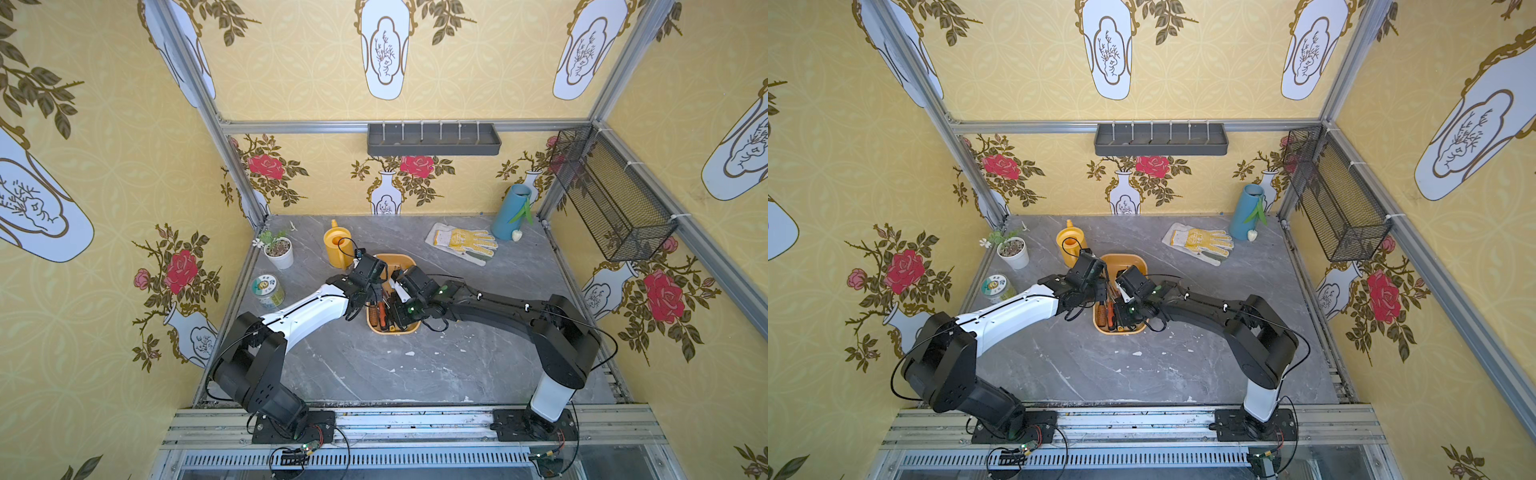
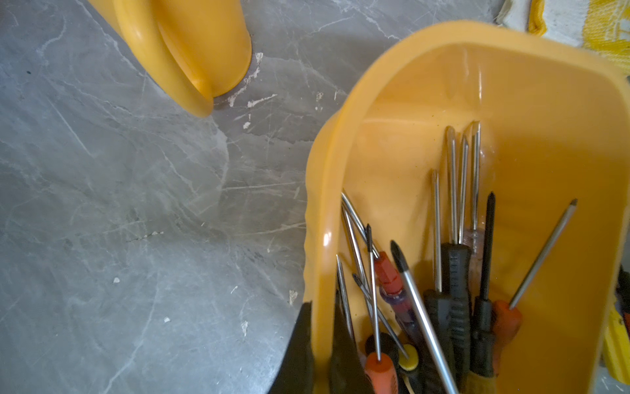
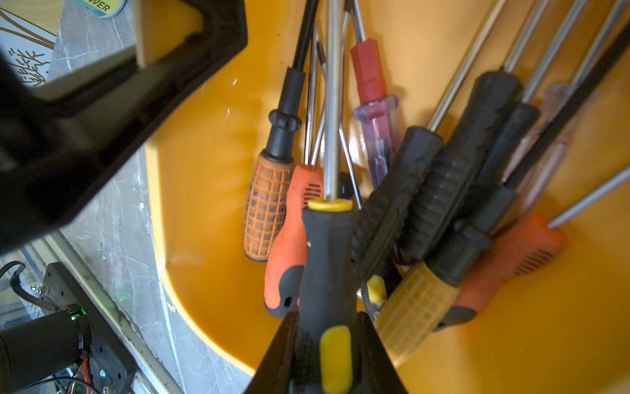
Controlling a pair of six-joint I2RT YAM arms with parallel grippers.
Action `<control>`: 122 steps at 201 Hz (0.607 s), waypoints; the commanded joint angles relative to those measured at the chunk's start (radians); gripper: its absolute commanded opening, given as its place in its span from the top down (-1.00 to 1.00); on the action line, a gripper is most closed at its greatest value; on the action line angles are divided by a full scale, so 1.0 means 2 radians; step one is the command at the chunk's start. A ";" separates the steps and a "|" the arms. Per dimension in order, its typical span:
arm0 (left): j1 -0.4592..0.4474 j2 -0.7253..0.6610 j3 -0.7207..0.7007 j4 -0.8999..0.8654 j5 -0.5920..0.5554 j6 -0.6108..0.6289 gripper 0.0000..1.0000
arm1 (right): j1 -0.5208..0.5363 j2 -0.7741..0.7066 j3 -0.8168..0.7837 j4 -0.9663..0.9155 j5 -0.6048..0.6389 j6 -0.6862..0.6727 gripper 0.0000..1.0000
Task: Take out the screwdriver from the storage box
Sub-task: Pick up the screwdriver from the storage box.
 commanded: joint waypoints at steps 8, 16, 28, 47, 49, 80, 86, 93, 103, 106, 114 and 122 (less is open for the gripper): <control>0.000 0.004 0.005 0.021 -0.004 -0.005 1.00 | -0.003 -0.013 -0.005 0.019 0.011 0.001 1.00; 0.000 0.004 0.006 0.021 -0.004 -0.005 1.00 | -0.003 -0.017 -0.006 0.020 0.013 0.002 1.00; 0.000 0.004 0.006 0.021 -0.004 -0.006 1.00 | -0.004 -0.024 -0.009 0.022 0.017 0.001 1.00; 0.000 0.003 0.005 0.021 -0.006 -0.005 1.00 | -0.005 -0.041 -0.016 0.027 0.029 -0.001 1.00; 0.000 0.003 0.005 0.020 -0.006 -0.005 1.00 | -0.006 -0.042 -0.017 0.028 0.030 0.000 1.00; 0.000 0.003 0.004 0.020 -0.007 -0.004 1.00 | -0.012 -0.068 -0.026 0.031 0.043 0.000 1.00; 0.000 0.002 0.004 0.020 -0.008 -0.004 1.00 | -0.015 -0.072 -0.026 0.030 0.045 -0.001 1.00; 0.000 0.002 0.004 0.020 -0.008 -0.004 1.00 | -0.018 -0.078 -0.028 0.027 0.047 -0.001 1.00; 0.000 0.001 0.003 0.020 -0.008 -0.005 1.00 | -0.024 -0.084 -0.030 0.023 0.051 -0.004 1.00; 0.000 0.001 0.003 0.020 -0.007 -0.005 1.00 | -0.026 -0.086 -0.031 0.021 0.052 -0.004 1.00; -0.001 0.001 0.003 0.020 -0.008 -0.005 1.00 | -0.032 -0.091 -0.032 0.017 0.054 -0.006 1.00; -0.001 0.001 0.002 0.020 -0.008 -0.005 1.00 | -0.038 -0.096 -0.035 0.012 0.058 -0.007 1.00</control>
